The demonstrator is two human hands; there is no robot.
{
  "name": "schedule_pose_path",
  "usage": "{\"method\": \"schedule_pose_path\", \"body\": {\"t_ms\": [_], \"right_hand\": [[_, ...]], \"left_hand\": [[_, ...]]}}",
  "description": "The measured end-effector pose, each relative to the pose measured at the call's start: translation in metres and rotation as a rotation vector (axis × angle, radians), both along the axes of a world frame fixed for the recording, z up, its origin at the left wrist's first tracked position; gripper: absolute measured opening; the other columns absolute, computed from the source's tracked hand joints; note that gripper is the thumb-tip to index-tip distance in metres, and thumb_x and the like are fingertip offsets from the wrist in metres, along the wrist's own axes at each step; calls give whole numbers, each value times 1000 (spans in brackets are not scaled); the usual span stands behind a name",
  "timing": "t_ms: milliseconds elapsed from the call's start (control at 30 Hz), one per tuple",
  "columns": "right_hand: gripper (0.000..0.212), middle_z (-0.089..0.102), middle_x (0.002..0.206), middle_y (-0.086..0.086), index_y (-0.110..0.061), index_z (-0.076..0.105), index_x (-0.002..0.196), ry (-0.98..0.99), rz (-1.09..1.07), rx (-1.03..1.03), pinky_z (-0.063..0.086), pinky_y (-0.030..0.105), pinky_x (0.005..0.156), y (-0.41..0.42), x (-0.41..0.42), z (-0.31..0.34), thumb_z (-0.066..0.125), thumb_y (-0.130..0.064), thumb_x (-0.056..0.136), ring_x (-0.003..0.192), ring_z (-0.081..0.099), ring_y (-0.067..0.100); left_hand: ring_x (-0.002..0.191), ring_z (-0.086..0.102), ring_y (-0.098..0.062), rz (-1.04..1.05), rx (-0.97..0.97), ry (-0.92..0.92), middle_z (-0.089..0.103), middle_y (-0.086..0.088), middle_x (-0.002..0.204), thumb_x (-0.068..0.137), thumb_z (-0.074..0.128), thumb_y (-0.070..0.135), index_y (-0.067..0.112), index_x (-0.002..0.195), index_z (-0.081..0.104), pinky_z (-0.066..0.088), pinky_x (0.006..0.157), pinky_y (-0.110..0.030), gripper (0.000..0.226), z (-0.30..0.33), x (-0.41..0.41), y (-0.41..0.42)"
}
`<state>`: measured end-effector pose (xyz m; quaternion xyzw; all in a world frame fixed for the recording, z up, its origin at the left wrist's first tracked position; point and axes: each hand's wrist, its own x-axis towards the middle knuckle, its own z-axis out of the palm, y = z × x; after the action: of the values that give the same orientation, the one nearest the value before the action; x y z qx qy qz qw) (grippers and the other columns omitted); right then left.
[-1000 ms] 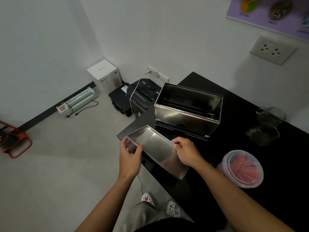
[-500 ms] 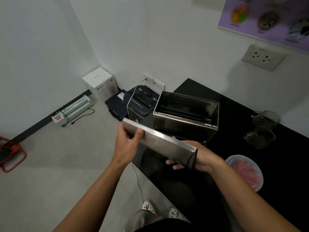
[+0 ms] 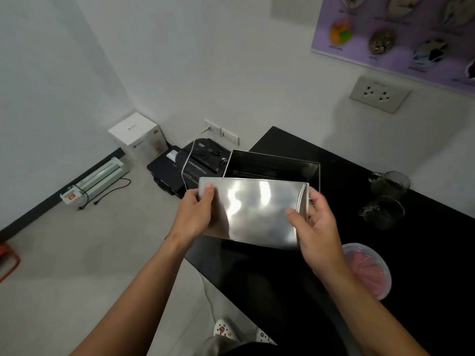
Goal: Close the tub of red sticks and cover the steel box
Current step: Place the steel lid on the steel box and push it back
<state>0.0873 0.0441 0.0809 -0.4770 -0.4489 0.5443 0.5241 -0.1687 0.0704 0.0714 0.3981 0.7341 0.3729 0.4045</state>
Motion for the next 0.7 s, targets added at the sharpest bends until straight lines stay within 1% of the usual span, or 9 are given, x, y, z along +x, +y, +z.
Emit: {"method": "schedule_pose_path", "body": {"t_ms": [100,167,233,367,433,500,600,633,700], "right_hand": [[59,75,125,-6,-32,50,140,-26,-184,-1,58,19,79,13,2,4,74,-22,86,108,74,9],[59,73,127,-4,-33,52,139,-65,-241,-23,58,27,91,26,5,5,76,-24,86,112,72,9],[57,72,130,-6,-29,53,142,-99,-234,-45,56,35,100,38,5,7,75,-21,90,115,71,9],[59,70,134,-7,-21,51,150,-151,-207,-79,54,39,107,63,2,14,71,-17,95,119,69,6],[65,63,145,-5,-20,48,153,-211,-207,-81,48,41,113,74,0,16,70,-27,92,133,60,9],[75,55,154,-5,-22,45,156,-266,-206,-91,45,35,114,84,-1,18,69,-39,87,139,52,8],[78,51,156,-7,-22,39,159,-427,-172,-88,36,3,95,100,1,18,68,-44,89,131,46,-5],[78,50,157,-6,-21,38,159,-502,-155,-94,33,2,94,106,2,17,68,-45,92,130,45,-4],[77,49,158,-2,-20,37,160,-622,-113,-107,38,18,109,115,7,15,64,-50,94,139,47,7]], "left_hand": [[83,70,4,-127,64,24,73,23,91,103,63,46,40,114,65,50,61,-15,13,4,5,1],[90,68,18,-175,130,16,72,39,98,100,69,40,49,119,62,52,62,-4,22,7,8,2],[97,69,16,-152,199,32,73,38,107,97,71,40,48,126,63,51,70,0,31,11,11,6],[90,73,9,-70,263,1,78,28,105,95,75,38,46,123,68,58,79,-19,30,14,16,23],[75,70,7,-46,249,-5,78,22,94,93,75,37,41,120,72,59,76,-29,27,14,18,34],[66,67,7,-51,230,-4,76,24,85,92,75,38,44,113,73,56,72,-28,22,14,18,46],[73,70,5,-55,199,-1,80,19,95,92,76,40,40,114,73,58,75,-28,22,14,18,61],[79,72,2,-57,186,17,80,15,98,92,76,40,35,118,74,59,78,-29,27,14,19,65],[89,74,-1,-71,169,72,79,15,101,93,76,39,27,122,73,59,83,-28,32,13,20,73]]}}
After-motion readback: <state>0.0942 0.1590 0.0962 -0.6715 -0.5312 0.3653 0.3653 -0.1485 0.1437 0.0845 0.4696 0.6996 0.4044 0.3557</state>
